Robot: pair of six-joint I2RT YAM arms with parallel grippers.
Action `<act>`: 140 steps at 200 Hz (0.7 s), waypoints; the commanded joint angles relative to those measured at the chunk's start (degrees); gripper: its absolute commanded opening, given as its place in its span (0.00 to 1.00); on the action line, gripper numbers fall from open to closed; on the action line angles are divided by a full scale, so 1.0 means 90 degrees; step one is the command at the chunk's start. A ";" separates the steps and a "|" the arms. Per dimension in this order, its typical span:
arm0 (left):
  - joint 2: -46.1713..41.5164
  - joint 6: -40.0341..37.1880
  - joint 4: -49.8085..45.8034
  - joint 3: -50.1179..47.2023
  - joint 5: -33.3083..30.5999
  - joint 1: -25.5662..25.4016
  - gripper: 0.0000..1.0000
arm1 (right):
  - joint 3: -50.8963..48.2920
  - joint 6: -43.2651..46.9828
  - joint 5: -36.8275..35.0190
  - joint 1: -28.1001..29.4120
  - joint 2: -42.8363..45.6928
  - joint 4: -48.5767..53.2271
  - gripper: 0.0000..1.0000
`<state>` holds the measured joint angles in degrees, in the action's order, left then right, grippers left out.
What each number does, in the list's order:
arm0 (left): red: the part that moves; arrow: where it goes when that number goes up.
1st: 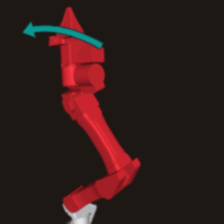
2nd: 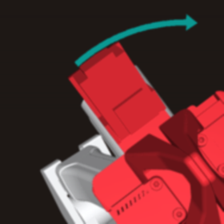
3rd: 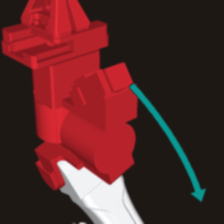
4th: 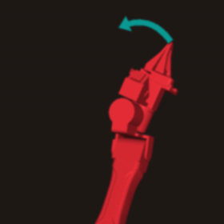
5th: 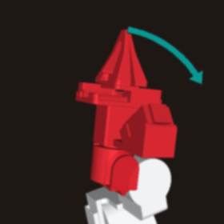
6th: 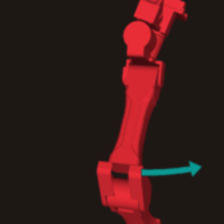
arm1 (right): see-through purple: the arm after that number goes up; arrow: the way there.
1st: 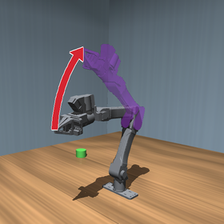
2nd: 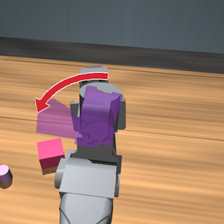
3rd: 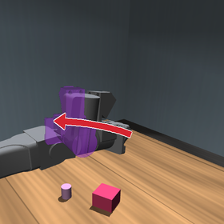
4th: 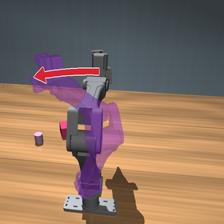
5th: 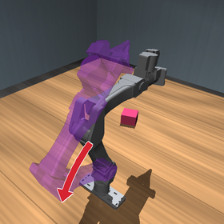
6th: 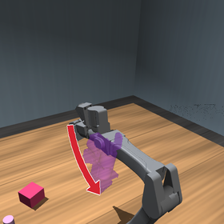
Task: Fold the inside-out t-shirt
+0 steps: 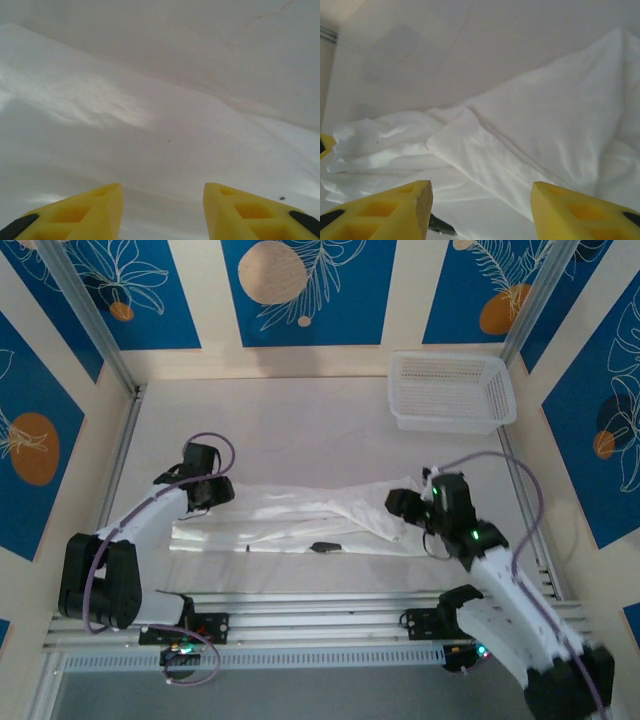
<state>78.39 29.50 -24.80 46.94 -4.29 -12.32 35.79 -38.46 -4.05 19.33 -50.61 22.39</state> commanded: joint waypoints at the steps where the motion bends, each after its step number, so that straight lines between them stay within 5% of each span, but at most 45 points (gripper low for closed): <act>1: -0.0170 -0.0150 0.0179 0.0094 0.0408 -0.0157 0.48 | 0.0769 0.0584 0.0275 0.0216 -0.1653 -0.0077 0.55; 34: -0.0429 -0.0382 0.0417 -0.0027 0.1195 -0.0284 0.51 | 0.1637 0.0847 0.0612 0.0342 -0.3606 -0.0375 0.57; 81: -0.0844 -0.0943 0.1096 -0.0265 0.2836 -0.0409 0.62 | 0.2297 0.0894 0.1267 0.0357 -0.5043 -0.0393 0.57; 140: -0.0762 -0.1109 0.1079 -0.0235 0.3038 -0.0500 0.81 | 0.2210 0.0709 0.1576 0.0428 -0.4966 -0.0562 0.29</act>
<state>71.70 20.97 -15.88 45.34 20.64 -15.94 55.13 -31.64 6.57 22.57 -96.97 17.52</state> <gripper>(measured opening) 0.799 0.319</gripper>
